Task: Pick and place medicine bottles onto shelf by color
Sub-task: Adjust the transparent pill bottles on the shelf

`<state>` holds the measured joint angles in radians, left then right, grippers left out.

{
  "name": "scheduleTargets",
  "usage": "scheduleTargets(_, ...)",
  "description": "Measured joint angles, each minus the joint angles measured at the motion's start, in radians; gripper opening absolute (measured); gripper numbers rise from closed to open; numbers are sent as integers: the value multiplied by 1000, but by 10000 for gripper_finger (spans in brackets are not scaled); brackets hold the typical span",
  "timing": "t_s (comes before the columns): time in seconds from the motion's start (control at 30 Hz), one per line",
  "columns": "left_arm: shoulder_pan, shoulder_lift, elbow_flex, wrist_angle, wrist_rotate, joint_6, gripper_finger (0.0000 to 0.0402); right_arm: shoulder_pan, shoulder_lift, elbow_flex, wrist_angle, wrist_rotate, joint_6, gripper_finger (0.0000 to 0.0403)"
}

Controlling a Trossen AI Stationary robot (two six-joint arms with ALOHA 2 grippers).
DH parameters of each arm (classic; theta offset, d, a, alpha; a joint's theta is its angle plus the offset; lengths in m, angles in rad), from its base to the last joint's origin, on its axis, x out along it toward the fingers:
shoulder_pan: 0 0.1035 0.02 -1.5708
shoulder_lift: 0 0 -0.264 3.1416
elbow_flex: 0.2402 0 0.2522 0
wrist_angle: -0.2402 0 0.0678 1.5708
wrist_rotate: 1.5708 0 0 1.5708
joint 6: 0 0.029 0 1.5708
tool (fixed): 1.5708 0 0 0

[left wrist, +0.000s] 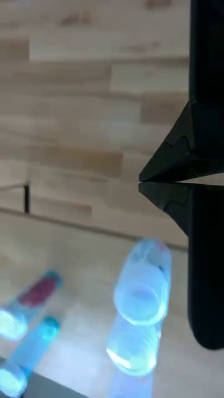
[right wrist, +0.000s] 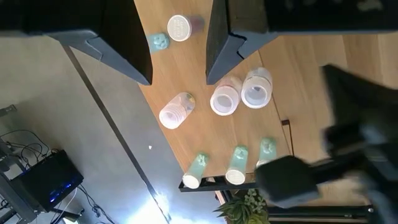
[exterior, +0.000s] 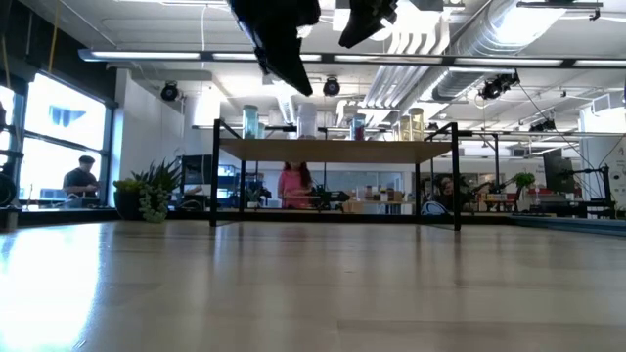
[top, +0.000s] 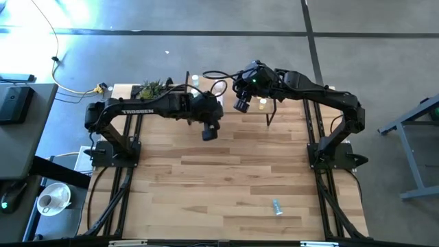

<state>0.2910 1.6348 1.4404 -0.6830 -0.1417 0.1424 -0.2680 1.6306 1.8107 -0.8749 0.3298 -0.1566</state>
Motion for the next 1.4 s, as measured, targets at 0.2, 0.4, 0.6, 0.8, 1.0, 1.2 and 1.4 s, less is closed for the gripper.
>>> scheduleTargets(0.2,46,1,-9,9,9,0,0,0,0,0,3,0,0,142)
scheduleTargets(0.4,69,3,-9,9,63,-8,0,0,0,0,3,0,0,142)
scheduleTargets(0.6,69,28,-9,48,51,-17,0,0,0,0,3,0,0,142)
scheduleTargets(0.8,75,67,-8,59,34,-26,0,0,0,0,3,0,0,142)
scheduleTargets(1.0,78,68,-8,59,-34,-27,0,0,0,0,3,0,0,142)
scheduleTargets(1.2,82,68,-8,59,-34,-27,0,0,0,0,3,0,1,142)
scheduleTargets(1.4,98,68,-8,59,-51,-34,0,0,0,0,3,0,2,142)
